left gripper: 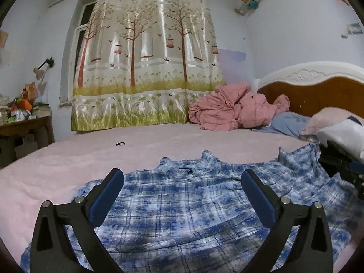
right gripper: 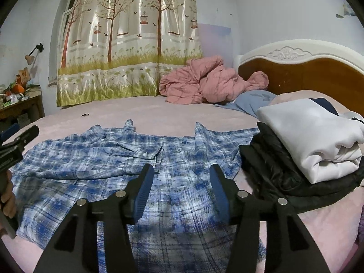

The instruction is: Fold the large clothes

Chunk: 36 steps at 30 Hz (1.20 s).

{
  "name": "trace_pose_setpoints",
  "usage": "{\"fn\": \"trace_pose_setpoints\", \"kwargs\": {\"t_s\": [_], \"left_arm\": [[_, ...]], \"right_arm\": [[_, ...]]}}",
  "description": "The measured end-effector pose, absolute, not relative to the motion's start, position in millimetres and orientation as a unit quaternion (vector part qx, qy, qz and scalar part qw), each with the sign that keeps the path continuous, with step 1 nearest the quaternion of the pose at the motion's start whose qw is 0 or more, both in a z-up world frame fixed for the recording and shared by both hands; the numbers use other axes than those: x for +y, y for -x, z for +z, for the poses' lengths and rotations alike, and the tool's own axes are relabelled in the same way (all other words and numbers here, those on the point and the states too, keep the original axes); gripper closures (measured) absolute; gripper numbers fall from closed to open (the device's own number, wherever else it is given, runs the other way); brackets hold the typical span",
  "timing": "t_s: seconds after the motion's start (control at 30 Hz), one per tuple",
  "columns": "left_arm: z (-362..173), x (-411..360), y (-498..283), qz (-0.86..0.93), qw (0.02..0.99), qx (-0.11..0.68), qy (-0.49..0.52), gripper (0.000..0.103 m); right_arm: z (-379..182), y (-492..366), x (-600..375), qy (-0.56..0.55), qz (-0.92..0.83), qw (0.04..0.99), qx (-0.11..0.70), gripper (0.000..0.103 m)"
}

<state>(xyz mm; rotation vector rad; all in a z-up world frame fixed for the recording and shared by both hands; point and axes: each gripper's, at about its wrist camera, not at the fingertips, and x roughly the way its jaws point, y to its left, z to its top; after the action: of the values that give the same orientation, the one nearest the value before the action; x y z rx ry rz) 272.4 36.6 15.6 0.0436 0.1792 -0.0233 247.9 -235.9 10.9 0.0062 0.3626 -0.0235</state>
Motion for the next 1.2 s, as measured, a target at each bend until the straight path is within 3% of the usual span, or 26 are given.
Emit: {"fn": "trace_pose_setpoints", "kwargs": {"t_s": [0.03,0.1,0.47,0.63,0.9,1.2], "left_arm": [[15.6,38.8,-272.6,-0.012,0.996,0.090,-0.017,0.000],[15.5,40.8,-272.7,-0.012,0.996,0.091,-0.014,0.000],[16.4,44.6,-265.4,-0.024,0.998,0.062,-0.019,0.000],[13.3,46.7,-268.7,-0.017,0.997,0.073,-0.006,0.000],[12.0,53.8,-270.8,0.001,0.996,0.087,0.008,0.000],[10.0,57.4,-275.1,0.012,0.995,0.103,0.013,0.000]], "right_arm": [[10.8,-247.9,-235.6,-0.003,-0.012,0.983,0.181,0.032],[11.7,-247.1,-235.4,-0.003,-0.012,0.984,0.178,0.020],[33.2,-232.1,-235.5,-0.004,-0.018,0.988,0.153,0.016],[42.7,-231.9,-235.1,-0.017,-0.012,0.988,0.151,0.000],[49.5,-230.9,-230.9,-0.015,-0.011,0.989,0.148,0.000],[76.8,-291.1,-292.0,-0.084,0.012,0.957,0.277,0.000]]}}
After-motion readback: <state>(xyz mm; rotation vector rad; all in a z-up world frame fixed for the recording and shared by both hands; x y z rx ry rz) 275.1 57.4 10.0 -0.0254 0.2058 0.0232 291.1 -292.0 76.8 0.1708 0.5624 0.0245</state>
